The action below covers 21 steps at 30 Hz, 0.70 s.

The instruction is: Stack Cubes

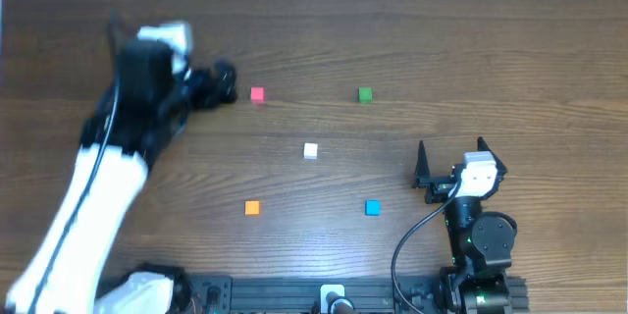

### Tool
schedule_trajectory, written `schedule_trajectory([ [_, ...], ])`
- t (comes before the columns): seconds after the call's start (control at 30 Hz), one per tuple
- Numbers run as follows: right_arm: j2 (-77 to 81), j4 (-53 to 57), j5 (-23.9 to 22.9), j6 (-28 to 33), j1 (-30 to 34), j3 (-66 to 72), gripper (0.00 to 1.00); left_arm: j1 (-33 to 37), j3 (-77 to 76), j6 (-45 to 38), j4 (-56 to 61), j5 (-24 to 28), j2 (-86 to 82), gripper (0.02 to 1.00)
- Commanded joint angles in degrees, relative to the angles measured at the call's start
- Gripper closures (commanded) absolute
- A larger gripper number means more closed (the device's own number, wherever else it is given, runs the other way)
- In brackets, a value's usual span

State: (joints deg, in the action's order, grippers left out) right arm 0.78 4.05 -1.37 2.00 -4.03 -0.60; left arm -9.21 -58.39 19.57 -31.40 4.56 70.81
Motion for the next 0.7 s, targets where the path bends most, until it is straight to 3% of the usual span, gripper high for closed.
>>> schedule_trajectory([
  [0.03,-0.4,0.1,0.2,0.2,0.5,0.3,0.009,-3.8,-17.6,0.9,-8.9,0.4,18.8,0.025],
  [0.3,-0.4,0.1,0.3,0.2,0.5,0.3,0.009,-7.5,-29.3,0.9,-15.1,-0.5,39.3,0.047],
  [0.7,-0.4,0.1,0.2,0.2,0.5,0.3,0.007,-9.0,-29.3,0.3,-15.9,-2.1,47.1,0.137],
])
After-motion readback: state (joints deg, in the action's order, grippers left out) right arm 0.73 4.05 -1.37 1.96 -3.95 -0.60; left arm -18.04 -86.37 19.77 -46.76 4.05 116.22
